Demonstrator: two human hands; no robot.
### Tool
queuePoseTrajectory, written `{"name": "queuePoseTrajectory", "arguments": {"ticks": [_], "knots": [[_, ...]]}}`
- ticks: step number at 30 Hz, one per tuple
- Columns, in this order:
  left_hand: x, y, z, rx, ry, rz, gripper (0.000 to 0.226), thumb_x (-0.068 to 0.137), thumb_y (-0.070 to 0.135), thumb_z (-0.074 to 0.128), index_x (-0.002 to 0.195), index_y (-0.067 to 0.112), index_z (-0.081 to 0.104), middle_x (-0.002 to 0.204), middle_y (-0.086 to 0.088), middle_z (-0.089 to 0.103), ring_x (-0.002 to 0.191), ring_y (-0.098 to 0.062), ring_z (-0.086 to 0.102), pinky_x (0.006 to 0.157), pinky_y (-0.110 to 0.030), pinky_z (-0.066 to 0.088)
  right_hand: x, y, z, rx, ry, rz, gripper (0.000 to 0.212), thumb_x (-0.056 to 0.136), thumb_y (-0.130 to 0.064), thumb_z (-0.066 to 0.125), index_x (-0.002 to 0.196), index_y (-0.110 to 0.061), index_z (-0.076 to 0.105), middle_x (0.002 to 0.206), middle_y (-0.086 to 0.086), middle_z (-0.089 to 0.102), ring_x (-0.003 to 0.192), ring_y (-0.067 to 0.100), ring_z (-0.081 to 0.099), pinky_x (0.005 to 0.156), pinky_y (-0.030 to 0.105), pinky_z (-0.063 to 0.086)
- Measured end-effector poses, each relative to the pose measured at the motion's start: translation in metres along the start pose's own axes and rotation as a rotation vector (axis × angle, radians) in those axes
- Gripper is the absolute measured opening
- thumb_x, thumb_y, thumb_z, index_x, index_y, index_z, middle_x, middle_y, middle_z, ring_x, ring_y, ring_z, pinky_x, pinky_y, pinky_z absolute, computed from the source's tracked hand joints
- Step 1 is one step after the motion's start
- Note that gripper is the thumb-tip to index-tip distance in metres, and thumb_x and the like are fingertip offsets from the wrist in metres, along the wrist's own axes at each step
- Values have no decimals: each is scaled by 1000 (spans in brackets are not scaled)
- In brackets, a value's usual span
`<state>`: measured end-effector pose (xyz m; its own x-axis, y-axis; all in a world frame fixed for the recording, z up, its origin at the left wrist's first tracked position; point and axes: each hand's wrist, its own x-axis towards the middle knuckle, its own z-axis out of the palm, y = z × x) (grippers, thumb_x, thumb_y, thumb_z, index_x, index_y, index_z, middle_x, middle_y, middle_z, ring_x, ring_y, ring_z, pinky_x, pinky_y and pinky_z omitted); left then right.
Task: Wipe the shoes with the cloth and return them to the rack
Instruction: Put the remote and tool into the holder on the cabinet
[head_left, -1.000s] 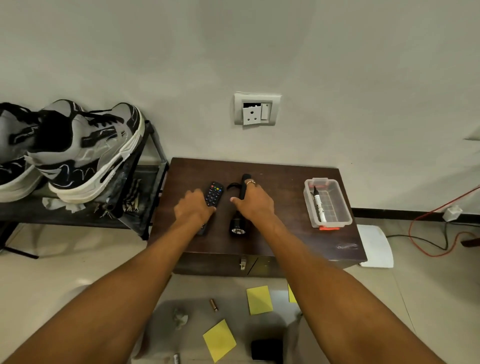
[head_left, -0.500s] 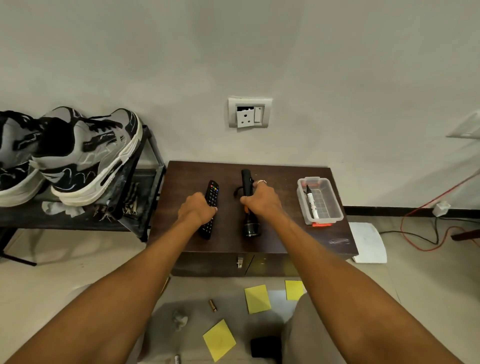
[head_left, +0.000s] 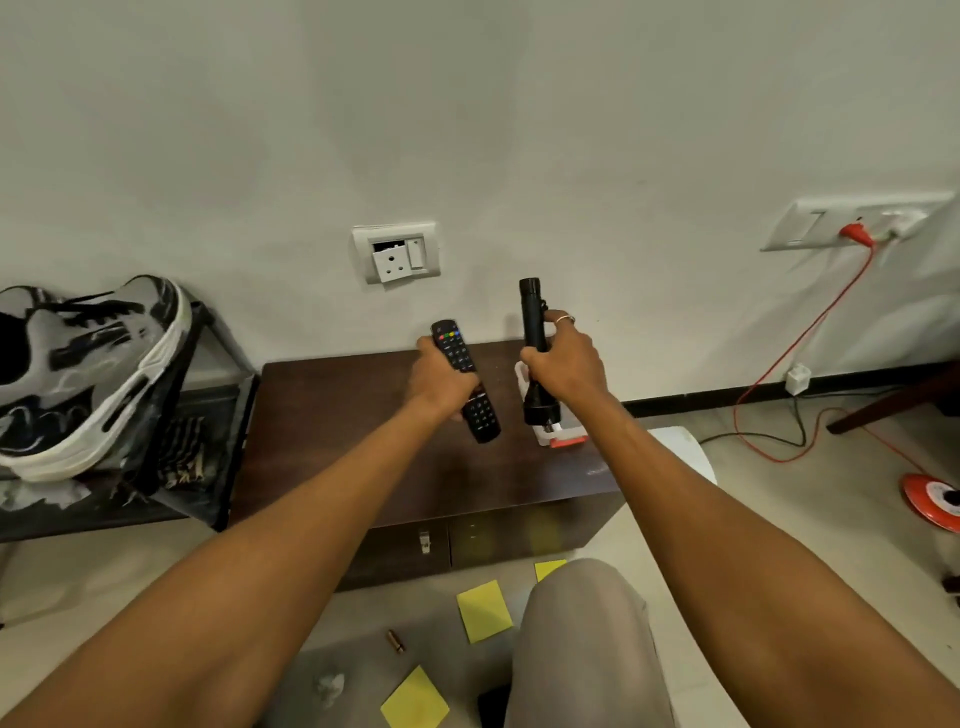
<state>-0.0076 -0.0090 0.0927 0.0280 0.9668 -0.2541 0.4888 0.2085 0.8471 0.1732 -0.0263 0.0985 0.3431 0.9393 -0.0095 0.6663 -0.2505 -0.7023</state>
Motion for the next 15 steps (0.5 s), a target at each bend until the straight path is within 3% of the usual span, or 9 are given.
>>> {"name": "queuePoseTrajectory", "arguments": {"ticks": [3, 6, 11, 15], "knots": [[13, 21, 36, -53, -51, 103, 92, 86, 7, 75, 154, 26, 17, 122, -7, 58, 101, -30, 66, 69, -51, 63, 14, 24, -12, -46, 41, 3, 65, 84, -29, 67, 144, -27, 43, 99, 3, 71, 92, 26, 69, 80, 39, 56], [25, 32, 69, -63, -88, 188, 111, 86, 3, 76, 161, 31, -1, 126, -2, 56, 109, -28, 63, 88, -49, 59, 24, 49, -14, -44, 56, 1, 66, 89, -28, 72, 147, -26, 40, 112, 6, 72, 103, 28, 69, 90, 45, 57], [46, 24, 113, -67, -134, 236, 108, 85, -5, 73, 161, 30, 4, 125, -3, 56, 102, -22, 63, 83, -35, 56, 33, 82, -9, -26, 42, -19, 63, 92, -24, 73, 146, -23, 41, 116, 8, 71, 104, 28, 70, 90, 45, 58], [61, 10, 129, -10, -143, 254, 98, 85, -3, 75, 156, 28, 15, 134, -8, 58, 110, -21, 64, 83, -26, 50, 39, 94, -6, -29, 32, -56, 60, 94, -24, 69, 148, -25, 42, 108, 5, 72, 98, 26, 70, 84, 42, 59]]}}
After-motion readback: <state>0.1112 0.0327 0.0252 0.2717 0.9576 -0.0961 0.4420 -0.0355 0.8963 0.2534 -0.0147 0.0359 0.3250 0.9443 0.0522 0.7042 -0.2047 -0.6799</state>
